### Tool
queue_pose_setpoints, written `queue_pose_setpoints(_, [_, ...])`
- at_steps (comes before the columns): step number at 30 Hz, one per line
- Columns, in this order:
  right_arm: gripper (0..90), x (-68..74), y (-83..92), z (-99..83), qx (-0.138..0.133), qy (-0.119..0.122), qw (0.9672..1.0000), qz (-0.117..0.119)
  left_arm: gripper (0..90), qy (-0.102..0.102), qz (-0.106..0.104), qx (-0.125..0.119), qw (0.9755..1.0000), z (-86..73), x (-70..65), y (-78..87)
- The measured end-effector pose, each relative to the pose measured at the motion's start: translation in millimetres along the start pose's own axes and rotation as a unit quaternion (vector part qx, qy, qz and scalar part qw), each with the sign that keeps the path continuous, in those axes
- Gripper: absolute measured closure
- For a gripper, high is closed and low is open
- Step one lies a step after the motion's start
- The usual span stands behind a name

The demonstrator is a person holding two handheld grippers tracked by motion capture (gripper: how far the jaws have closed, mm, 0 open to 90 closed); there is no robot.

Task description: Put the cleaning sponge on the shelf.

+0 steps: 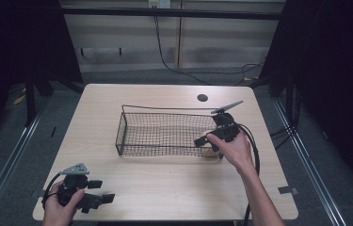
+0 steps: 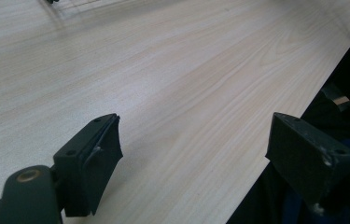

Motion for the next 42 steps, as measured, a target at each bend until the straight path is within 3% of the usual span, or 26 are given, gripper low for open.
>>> queue_pose_setpoints(18, [31.9, 8.3, 10.2, -32.2, -0.042, 0.042, 0.9982, -0.002, 17.4, 0.002, 0.001, -0.002, 1.0, 0.2, 0.0, 0.2])
queue_pose_setpoints(42, [31.2, -5.0, 17.4, -92.7, -0.062, 0.047, 0.9966, -0.025, 17.4, 0.001, 0.005, 0.0, 1.0, -0.2, 1.1, -0.2])
Point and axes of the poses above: each handheld gripper's, and its own axes: y roughly backward along the jaws, z roughly out of its top, x roughly to its left, the point moved 6 cm from there along -y, roughly forward along the jaws, and after that the axes turned 4 degrees about -x, right-handed, at the moved point
